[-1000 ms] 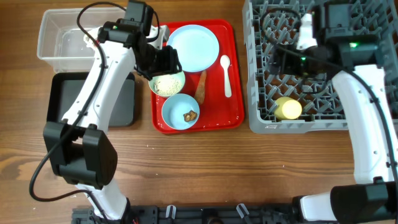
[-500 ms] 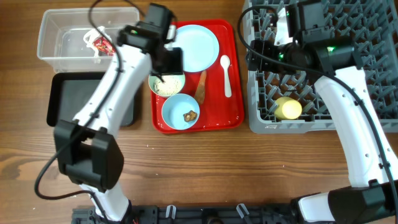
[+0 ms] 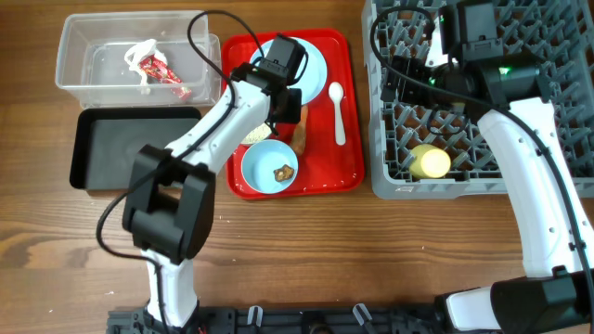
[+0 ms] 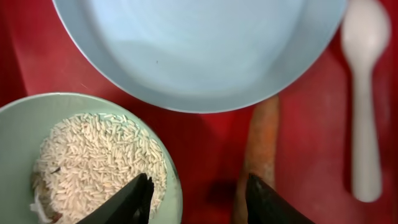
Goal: Sort waste into correct bins and load items into the dishwasher rack
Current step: 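Grasp the green rice bowl rim with the left gripper and lift, then tip the green bowl over the black tray to pour out the rice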
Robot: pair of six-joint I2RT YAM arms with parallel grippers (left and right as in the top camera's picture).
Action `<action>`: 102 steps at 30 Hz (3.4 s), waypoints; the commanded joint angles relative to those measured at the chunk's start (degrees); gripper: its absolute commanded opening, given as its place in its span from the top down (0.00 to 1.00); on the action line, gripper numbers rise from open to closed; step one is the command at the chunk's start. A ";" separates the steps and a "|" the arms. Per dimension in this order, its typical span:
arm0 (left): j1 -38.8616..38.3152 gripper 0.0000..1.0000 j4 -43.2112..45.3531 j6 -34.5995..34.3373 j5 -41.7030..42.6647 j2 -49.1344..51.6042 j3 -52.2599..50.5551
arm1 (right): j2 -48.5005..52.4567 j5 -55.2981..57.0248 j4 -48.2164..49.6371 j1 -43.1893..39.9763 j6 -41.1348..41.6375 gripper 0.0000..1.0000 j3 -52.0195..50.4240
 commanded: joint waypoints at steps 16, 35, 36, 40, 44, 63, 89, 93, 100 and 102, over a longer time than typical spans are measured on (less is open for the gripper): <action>0.72 0.96 -2.51 -0.98 -0.52 2.29 0.31 | 0.66 1.46 -0.11 0.02 0.24 0.00 0.48; 15.21 0.96 -25.88 0.37 12.61 -19.93 6.54 | 0.66 1.64 1.55 0.02 0.22 0.00 0.48; 17.51 0.96 -26.56 2.36 15.41 -19.85 6.27 | 0.66 1.62 1.53 0.02 0.26 0.00 0.48; 28.04 0.96 -26.27 11.76 31.28 -19.19 3.78 | 0.66 1.62 1.55 0.02 0.31 0.00 0.48; 37.81 0.96 -25.86 20.15 45.44 -17.25 1.22 | 0.66 1.60 1.33 0.02 0.28 0.00 0.48; 60.22 0.96 -25.73 35.76 85.15 0.85 -6.47 | 0.66 1.57 0.44 0.02 0.26 0.00 0.48; 62.69 0.96 -29.79 24.33 95.21 0.85 -6.47 | 0.66 1.84 0.28 0.02 -1.29 0.00 0.48; 62.31 0.96 -30.91 25.24 95.21 0.31 -6.47 | 0.66 1.84 0.28 0.02 -1.31 0.00 0.48; 56.33 0.96 -32.37 27.12 85.96 -7.48 -4.68 | 0.66 1.81 0.98 0.02 -1.29 0.00 0.48; 52.37 0.96 -32.13 26.73 81.42 -10.67 -2.03 | 0.66 1.81 1.22 0.02 -1.31 0.00 0.48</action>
